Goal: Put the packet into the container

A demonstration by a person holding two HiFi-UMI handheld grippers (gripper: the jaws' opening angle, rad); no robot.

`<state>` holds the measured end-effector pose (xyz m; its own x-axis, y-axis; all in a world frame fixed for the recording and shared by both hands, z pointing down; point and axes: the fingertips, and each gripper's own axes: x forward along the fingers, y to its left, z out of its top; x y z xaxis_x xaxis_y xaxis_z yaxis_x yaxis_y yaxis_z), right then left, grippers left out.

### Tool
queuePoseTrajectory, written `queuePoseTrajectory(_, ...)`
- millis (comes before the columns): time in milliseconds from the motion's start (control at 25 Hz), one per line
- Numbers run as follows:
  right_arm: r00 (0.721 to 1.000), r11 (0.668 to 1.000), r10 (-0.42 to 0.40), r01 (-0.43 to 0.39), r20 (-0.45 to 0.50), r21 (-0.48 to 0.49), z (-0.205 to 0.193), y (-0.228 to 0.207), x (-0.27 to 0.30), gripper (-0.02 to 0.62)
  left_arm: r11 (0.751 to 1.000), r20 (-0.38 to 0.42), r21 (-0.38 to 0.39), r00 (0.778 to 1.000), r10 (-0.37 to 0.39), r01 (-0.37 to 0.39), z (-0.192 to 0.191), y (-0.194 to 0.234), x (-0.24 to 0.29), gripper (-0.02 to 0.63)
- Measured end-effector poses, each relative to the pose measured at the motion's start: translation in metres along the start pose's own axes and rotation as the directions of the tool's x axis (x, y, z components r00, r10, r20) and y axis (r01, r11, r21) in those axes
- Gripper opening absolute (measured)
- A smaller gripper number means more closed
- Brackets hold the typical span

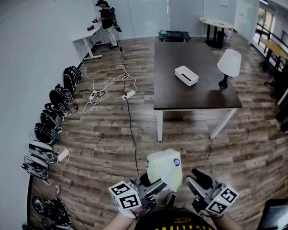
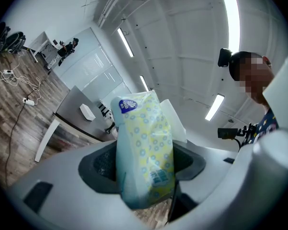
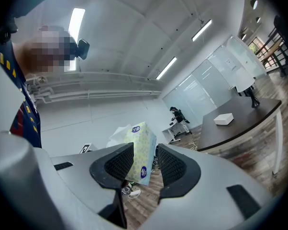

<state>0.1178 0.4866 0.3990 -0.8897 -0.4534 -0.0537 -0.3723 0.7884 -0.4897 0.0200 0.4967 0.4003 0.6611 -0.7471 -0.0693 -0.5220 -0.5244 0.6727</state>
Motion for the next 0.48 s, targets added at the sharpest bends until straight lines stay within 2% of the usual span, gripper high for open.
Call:
queuePoseTrajectory(240, 0.998, 0.999, 0.045, -0.044, -0.034, 0.031, 0.014, -0.031, 0.017, 0.149, 0.999, -0.039, 0.042, 0.999, 0.003, -0.001, 0.008, 0.017, 0.025, 0.275)
queuePoseTrajectory(360, 0.998, 0.998, 0.044, -0.042, -0.044, 0.056, 0.02, -0.048, 0.027, 0.205, 1.0, -0.062, 0.032, 0.998, 0.003, -0.001, 0.011, 0.031, 0.033, 0.273)
queuePoseTrajectory(480, 0.997, 0.989, 0.064, -0.057, -0.052, 0.134, 0.023, -0.066, 0.043, 0.254, 1.0, -0.062, 0.003, 0.998, -0.005, 0.006, 0.02, 0.045, 0.042, 0.275)
